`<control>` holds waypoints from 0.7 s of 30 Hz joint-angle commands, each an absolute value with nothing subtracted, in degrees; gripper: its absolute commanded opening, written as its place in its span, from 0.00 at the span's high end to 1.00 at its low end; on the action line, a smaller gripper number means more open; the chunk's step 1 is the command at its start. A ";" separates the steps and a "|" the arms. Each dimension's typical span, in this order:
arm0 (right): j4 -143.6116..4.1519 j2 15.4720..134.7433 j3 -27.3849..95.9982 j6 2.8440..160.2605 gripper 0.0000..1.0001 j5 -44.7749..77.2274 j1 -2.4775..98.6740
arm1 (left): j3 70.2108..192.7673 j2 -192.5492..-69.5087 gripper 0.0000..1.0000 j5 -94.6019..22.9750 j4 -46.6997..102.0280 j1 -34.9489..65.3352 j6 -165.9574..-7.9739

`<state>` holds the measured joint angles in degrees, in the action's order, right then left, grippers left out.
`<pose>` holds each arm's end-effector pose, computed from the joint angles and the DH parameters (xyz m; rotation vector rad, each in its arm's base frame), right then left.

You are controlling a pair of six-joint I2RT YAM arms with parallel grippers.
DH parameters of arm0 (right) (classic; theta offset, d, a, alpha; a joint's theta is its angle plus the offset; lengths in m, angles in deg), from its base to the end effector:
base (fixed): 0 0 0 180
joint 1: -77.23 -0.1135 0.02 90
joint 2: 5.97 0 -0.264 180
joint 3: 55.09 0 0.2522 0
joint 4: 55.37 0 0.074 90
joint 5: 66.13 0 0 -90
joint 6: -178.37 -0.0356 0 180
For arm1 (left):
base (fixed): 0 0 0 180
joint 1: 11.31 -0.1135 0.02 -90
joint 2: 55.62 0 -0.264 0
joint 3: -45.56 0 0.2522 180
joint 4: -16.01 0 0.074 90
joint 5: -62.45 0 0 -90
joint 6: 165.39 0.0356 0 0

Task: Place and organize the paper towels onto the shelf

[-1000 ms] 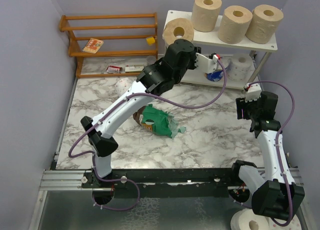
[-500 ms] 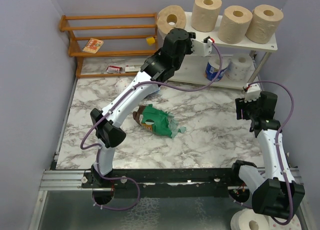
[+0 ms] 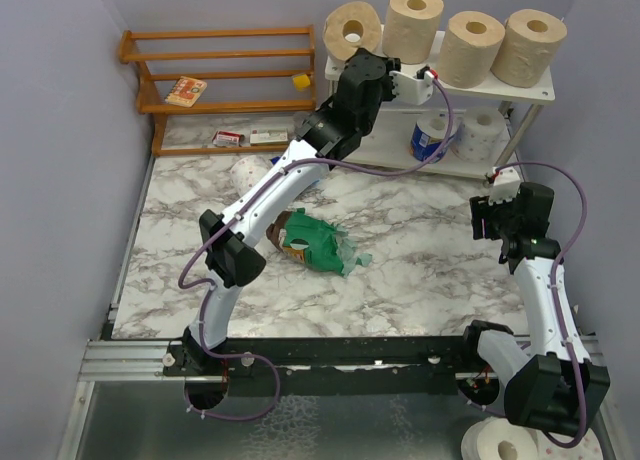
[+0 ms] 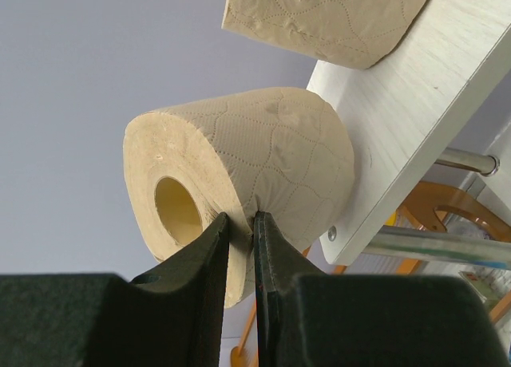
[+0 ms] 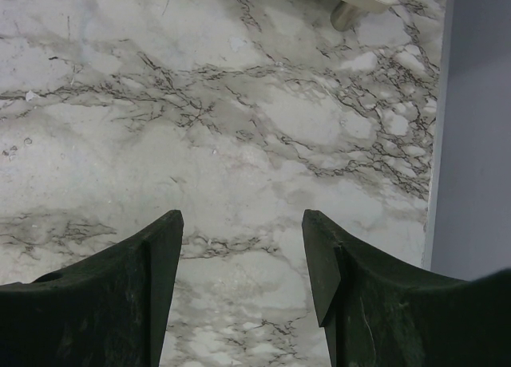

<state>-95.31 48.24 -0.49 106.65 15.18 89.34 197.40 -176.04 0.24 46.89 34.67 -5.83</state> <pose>0.1986 -0.0371 0.2598 -0.2017 2.2450 -0.1130 0.3416 -0.3296 0.4736 1.1104 1.1600 0.6986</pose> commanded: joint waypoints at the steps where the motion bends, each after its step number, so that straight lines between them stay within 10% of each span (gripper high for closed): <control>1: -95.28 48.44 -0.19 106.85 0.38 14.02 89.71 | 199.78 -176.11 1.00 2.08 40.44 34.35 -5.01; 21: -95.17 48.64 -0.19 106.82 0.38 14.02 89.72 | 199.61 -177.11 0.91 1.59 40.71 34.17 -8.05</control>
<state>-95.31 48.70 -0.49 106.65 15.18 89.34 197.55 -177.38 0.37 44.40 34.49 -7.47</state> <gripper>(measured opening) 0.618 0.183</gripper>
